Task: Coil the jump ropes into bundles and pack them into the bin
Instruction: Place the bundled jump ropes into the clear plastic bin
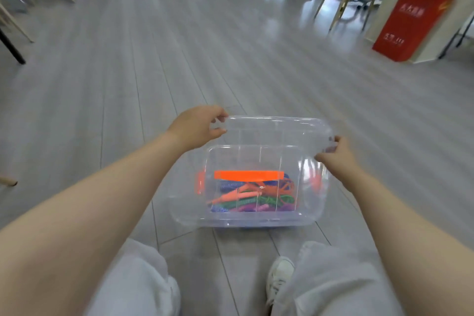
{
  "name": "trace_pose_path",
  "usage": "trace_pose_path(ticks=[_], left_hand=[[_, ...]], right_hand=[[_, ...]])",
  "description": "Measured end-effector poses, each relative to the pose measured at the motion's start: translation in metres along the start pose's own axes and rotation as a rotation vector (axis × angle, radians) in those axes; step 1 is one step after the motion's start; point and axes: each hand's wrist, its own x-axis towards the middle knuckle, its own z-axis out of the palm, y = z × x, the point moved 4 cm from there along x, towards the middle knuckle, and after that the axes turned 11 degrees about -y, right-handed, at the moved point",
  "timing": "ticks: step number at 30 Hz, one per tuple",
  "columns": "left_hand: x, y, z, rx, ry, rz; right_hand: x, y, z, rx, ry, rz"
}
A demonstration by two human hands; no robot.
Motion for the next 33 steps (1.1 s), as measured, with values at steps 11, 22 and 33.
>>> trace_pose_path(ticks=[11,22,33], left_hand=[[0.027,-0.045,0.084,0.081,-0.056,-0.353],[-0.011,-0.101,0.196,-0.514,-0.399,-0.991],[-0.001,-0.111,0.213,-0.448,-0.376,-0.905]], right_hand=[[0.032,0.063,0.005,-0.428,-0.165,0.144],[0.078,0.094,0.04,-0.762,-0.248,0.288],[0.111,0.114,0.054,-0.711,-0.142,0.38]])
